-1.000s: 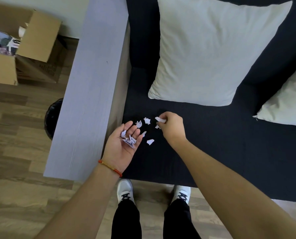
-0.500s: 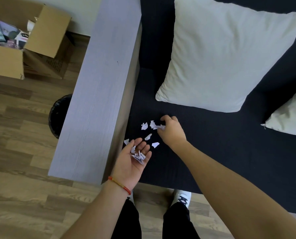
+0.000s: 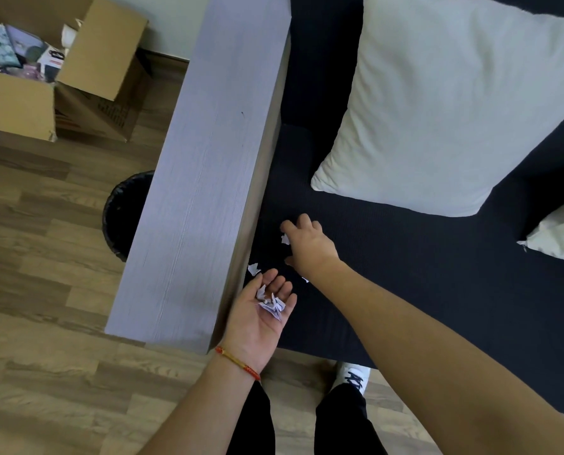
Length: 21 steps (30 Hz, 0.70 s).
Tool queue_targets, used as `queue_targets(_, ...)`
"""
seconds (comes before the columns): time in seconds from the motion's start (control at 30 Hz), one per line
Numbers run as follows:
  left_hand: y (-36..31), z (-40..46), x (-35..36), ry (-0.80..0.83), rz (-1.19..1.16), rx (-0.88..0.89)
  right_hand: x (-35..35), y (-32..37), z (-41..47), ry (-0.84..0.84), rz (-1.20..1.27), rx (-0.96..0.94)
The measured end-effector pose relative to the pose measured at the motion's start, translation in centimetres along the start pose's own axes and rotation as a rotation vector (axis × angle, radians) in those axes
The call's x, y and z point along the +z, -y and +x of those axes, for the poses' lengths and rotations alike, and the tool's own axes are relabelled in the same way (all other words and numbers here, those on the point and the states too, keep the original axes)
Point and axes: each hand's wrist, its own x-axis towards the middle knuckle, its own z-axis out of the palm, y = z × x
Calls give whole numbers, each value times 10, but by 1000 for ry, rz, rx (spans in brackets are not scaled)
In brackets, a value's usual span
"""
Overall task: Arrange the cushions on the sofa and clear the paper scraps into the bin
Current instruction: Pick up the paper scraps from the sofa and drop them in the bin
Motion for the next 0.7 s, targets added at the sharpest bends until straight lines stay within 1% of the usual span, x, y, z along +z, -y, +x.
queue_targets(0.23, -4, 11, 9, 41, 4, 55, -2, -14, -4, 12, -27, -147)
queue_targets(0.33, -6, 16, 24, 55, 25, 68, -6, -18, -7, 19, -44, -136)
queue_targets(0.4, -9, 21, 33, 56, 51, 83, -7, -22, -8, 24, 15, -74)
queue_targets(0.43, -11, 22, 38, 52, 72, 94, -7, -26, -9, 24, 87, -19)
queue_targets(0.5, -15, 25, 46, 44, 131, 108, -9, -36, -13, -42, 342, 129)
queue_targets(0.6, -15, 27, 56, 27, 229, 113, -23, -51, -31, -214, 836, 325)
queue_targets(0.67, -9, 29, 62, 11, 281, 101, -39, -58, -46, -262, 1213, 407)
queue_targets(0.7, -4, 30, 66, 11, 291, 96, -47, -59, -53, -276, 1353, 412)
